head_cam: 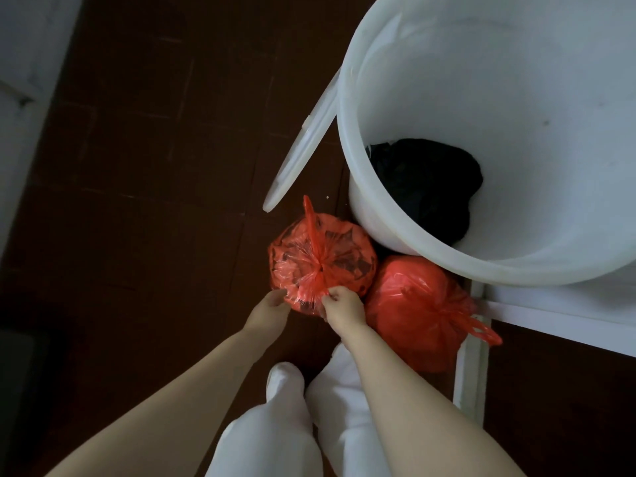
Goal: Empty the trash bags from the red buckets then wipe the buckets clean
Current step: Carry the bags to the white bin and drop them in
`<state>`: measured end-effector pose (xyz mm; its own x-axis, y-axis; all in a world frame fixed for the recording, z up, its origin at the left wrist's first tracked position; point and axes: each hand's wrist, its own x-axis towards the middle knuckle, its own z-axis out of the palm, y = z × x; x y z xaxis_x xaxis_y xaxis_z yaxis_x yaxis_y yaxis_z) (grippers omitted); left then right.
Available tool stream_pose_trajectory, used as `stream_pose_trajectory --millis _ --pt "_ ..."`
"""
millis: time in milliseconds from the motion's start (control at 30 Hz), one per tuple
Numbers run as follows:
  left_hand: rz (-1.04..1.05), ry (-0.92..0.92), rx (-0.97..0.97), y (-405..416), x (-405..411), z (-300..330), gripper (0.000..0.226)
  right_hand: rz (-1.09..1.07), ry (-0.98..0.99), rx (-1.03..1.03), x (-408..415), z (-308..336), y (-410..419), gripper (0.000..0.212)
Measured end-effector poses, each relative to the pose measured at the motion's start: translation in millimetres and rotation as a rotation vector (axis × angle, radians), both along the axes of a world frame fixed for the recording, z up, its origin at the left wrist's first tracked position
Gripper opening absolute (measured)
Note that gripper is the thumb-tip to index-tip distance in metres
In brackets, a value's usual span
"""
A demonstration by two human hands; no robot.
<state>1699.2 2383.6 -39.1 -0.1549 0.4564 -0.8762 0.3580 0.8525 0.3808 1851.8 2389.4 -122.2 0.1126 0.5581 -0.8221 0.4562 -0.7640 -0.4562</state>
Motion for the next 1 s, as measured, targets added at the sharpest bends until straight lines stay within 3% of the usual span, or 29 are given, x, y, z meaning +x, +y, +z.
stream_pose_trajectory --millis 100,267,467,533,600,700,800,1000 --pt "0.020 0.017 0.027 -0.5 -3.3 30.0 0.041 -0.036 0.041 0.037 -0.3 20.5 7.8 0.039" --pt "0.019 0.023 0.017 -6.3 -13.5 93.8 0.045 -0.088 0.074 0.066 1.8 130.5 19.6 0.015" --pt "0.044 0.038 0.061 -7.9 -14.4 174.1 0.043 -0.050 0.110 0.077 7.7 248.8 12.0 0.020" --pt "0.067 0.040 0.063 -7.8 -11.2 200.9 0.037 -0.045 0.109 0.082 10.9 278.6 5.8 0.021" --pt "0.070 0.065 0.085 -7.9 -9.8 222.4 0.014 -0.028 0.099 0.102 13.7 304.6 -0.1 0.022" --pt "0.035 0.080 0.062 -6.9 -7.8 255.1 0.008 -0.041 0.088 0.114 17.5 340.4 -5.6 0.020" --pt "0.123 0.069 0.057 -6.2 -11.0 275.4 0.061 -0.070 0.102 0.131 21.9 373.5 -5.2 0.018" --pt "0.268 0.062 0.121 8.1 -10.6 319.8 0.077 -0.105 0.183 0.182 32.1 437.1 13.9 0.011"
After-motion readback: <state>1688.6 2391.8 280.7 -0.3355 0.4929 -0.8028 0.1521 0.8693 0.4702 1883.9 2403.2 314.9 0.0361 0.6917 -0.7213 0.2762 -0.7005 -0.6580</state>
